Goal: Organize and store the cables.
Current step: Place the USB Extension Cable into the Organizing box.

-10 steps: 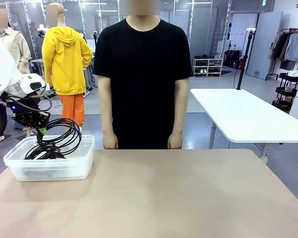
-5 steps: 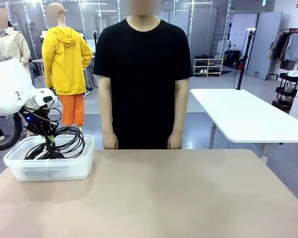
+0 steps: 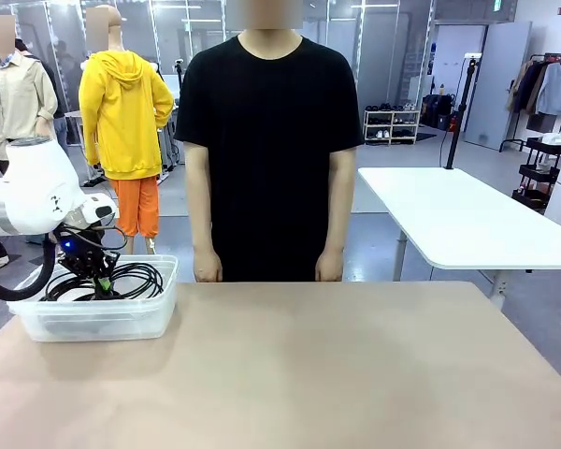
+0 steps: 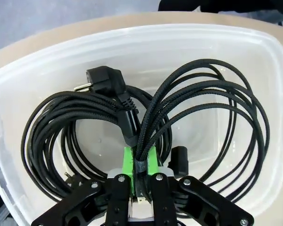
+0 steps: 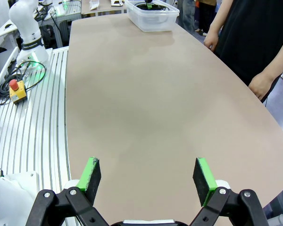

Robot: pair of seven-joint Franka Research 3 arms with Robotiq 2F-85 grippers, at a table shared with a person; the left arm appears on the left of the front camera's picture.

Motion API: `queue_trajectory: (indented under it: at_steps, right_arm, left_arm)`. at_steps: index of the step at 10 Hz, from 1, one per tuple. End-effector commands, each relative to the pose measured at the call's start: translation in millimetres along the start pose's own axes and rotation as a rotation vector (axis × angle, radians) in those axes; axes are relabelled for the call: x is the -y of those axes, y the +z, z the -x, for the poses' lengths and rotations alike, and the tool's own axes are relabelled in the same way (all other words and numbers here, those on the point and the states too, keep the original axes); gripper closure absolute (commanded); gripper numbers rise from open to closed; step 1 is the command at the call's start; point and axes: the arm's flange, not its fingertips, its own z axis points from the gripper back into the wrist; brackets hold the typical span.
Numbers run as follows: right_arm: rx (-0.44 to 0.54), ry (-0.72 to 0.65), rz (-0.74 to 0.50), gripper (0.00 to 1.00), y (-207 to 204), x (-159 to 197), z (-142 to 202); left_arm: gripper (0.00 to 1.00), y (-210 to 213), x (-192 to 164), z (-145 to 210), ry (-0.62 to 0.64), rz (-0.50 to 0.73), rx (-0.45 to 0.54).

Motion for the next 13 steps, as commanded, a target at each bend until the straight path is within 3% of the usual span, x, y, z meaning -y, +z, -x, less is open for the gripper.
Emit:
queue_trajectory:
  at_steps: [1,4,5,10,11,13]
  right_arm:
    - [0.006,-0.014,0.012,0.0,-2,0,-2]
    - [0.006,-0.014,0.012,0.0,-2,0,-2]
    - [0.006,-0.014,0.012,0.0,-2,0,-2]
    - [0.006,-0.014,0.012,0.0,-2,0,-2]
    - [0.006,-0.014,0.012,0.0,-2,0,-2]
    - [0.006,-0.014,0.012,0.0,-2,0,-2]
  left_arm:
    - [0.63,-2,-3,-3,0.019,0.031,-0.02]
    - [0.08,13,-2,6,0.017,0.032,0.028]
    - [0.0,21,-1,11,0.017,0.03,0.045]
    - [0.0,59,10,37,0.01,0.058,0.069]
    - [0.0,59,7,20,0.019,0.034,0.069]
    - [0.0,59,7,20,0.019,0.034,0.069]
